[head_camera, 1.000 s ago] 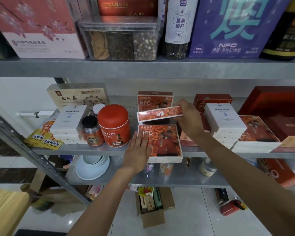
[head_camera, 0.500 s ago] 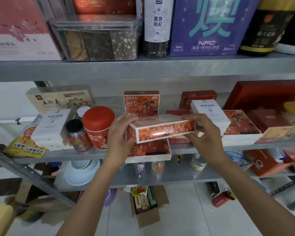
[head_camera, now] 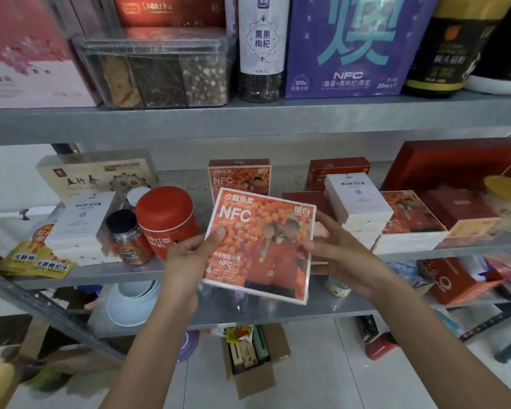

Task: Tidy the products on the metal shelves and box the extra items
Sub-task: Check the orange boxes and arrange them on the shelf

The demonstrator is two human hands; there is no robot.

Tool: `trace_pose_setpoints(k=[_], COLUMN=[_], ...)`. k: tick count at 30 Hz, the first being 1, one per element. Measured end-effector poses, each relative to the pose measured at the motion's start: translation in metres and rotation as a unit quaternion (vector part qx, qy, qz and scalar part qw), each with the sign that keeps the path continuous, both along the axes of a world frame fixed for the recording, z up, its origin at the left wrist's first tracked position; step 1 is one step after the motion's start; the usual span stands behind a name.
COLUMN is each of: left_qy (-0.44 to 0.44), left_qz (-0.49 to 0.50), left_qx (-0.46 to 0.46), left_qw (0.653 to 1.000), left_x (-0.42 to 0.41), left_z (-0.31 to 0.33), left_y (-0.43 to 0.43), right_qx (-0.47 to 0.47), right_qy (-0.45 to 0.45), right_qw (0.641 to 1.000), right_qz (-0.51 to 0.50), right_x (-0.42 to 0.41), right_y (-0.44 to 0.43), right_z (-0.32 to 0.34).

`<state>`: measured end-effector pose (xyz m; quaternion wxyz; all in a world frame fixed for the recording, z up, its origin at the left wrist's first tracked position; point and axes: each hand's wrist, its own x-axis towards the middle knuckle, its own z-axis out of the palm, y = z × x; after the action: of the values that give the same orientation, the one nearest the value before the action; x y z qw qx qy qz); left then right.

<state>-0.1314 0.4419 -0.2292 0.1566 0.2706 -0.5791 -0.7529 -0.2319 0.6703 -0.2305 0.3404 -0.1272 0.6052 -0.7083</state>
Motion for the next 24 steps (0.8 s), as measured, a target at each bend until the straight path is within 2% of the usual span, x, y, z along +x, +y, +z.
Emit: trace_pose_setpoints(k=[4, 5, 6, 7, 8, 9, 11, 14, 15, 16, 18, 19, 22, 24], left_qy=[-0.053, -0.058, -0.060, -0.052, -0.028, 0.017, 0.129, 0.203, 0.204, 0.197, 0.208, 0.220, 0.207, 0.194], left_qz=[-0.023, -0.039, -0.055, -0.060, -0.044, -0.034, -0.087, -0.142, -0.134, -0.118, -0.071, -0.054, -0.060, -0.080], left_qx=[-0.023, -0.080, -0.186, -0.326, -0.453, -0.529, -0.591, -0.724, -0.749, -0.757, -0.735, -0.699, -0.484, -0.361], left_qw=[0.998, 0.994, 0.979, 0.942, 0.890, 0.848, 0.792, 0.643, 0.616, 0.612, 0.642, 0.679, 0.848, 0.909], left_x=[-0.001, -0.001, -0.001, -0.001, 0.000, 0.002, 0.002, -0.001, -0.002, -0.003, -0.004, -0.003, 0.004, 0.008], left_z=[-0.010, -0.013, -0.017, -0.020, -0.021, -0.020, -0.014, -0.013, -0.012, -0.012, -0.010, -0.010, -0.005, -0.002], left_y=[-0.001, 0.000, 0.000, 0.001, 0.002, 0.004, 0.007, 0.013, 0.016, 0.020, 0.025, 0.027, 0.026, 0.025], right_qx=[0.013, 0.014, 0.015, 0.014, 0.012, 0.009, -0.005, -0.024, -0.023, -0.024, -0.046, -0.065, -0.095, -0.062], right_qy=[-0.018, -0.016, -0.016, -0.017, -0.020, -0.025, -0.047, -0.086, -0.093, -0.098, -0.112, -0.122, -0.142, -0.120], right_qw=[0.999, 0.998, 0.996, 0.994, 0.992, 0.990, 0.984, 0.977, 0.978, 0.979, 0.980, 0.979, 0.973, 0.978], right_qz=[-0.044, -0.066, -0.088, -0.107, -0.124, -0.141, -0.174, -0.192, -0.186, -0.177, -0.159, -0.152, -0.157, -0.157], right_x=[0.006, 0.006, 0.007, 0.007, 0.007, 0.008, 0.006, 0.006, 0.008, 0.011, 0.016, 0.017, 0.017, 0.020], right_y=[-0.006, -0.006, -0.006, -0.007, -0.008, -0.009, -0.010, -0.011, -0.011, -0.012, -0.012, -0.011, -0.007, -0.011], right_z=[-0.005, -0.005, -0.004, -0.003, -0.002, 0.000, 0.004, 0.011, 0.013, 0.013, 0.012, 0.011, 0.006, -0.001])
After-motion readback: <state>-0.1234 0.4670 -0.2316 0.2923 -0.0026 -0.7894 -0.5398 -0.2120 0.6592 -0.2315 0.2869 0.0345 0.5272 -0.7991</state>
